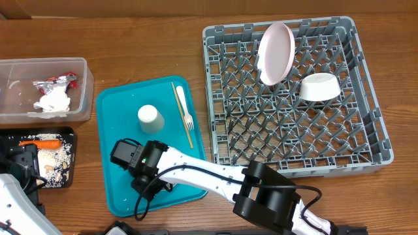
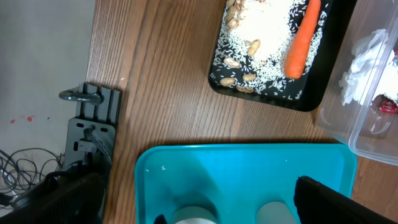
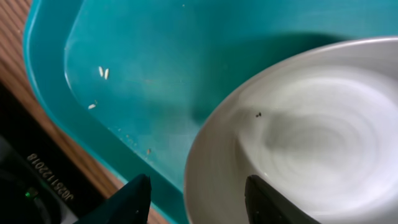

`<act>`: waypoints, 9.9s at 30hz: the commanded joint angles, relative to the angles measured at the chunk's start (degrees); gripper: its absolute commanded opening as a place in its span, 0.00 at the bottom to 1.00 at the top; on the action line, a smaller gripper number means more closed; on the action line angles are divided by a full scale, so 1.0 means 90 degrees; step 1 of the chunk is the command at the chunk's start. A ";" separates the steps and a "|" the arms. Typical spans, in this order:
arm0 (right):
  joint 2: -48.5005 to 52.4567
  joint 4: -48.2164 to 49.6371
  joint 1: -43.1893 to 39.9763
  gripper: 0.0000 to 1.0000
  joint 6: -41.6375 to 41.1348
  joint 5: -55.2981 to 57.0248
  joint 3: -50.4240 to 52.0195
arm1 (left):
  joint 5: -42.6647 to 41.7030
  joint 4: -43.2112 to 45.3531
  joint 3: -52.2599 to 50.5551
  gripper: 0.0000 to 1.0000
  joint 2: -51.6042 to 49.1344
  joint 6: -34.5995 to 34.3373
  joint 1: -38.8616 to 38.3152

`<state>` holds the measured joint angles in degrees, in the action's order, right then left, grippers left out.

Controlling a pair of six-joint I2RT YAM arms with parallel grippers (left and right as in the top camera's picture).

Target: Sort waste into correct bins and load items into the dishwasher rack

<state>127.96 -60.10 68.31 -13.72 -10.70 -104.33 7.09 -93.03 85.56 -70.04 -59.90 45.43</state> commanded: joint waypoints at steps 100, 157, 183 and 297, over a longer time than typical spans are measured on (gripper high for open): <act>-0.3225 0.0321 -0.8361 0.04 0.3079 -0.7201 0.3990 | -0.0012 0.0007 0.0087 1.00 -0.0010 -0.0107 0.0032; -0.4022 -0.2798 -0.9075 0.85 -0.0068 0.0471 0.1015 | -0.0012 0.0007 0.0087 1.00 -0.0010 -0.0107 0.0032; -0.2361 -0.1151 -0.3886 0.90 0.1666 0.0979 0.1180 | -0.0010 0.0007 0.0087 1.00 -0.0010 -0.0107 0.0032; -0.1846 -0.4070 -1.2563 0.81 -0.3422 0.2181 -0.1141 | -0.0012 0.0007 0.0087 1.00 -0.0010 -0.0107 0.0032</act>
<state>113.40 -97.03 -44.88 -44.34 8.36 -116.86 7.07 -93.03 85.56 -70.19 -59.90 45.43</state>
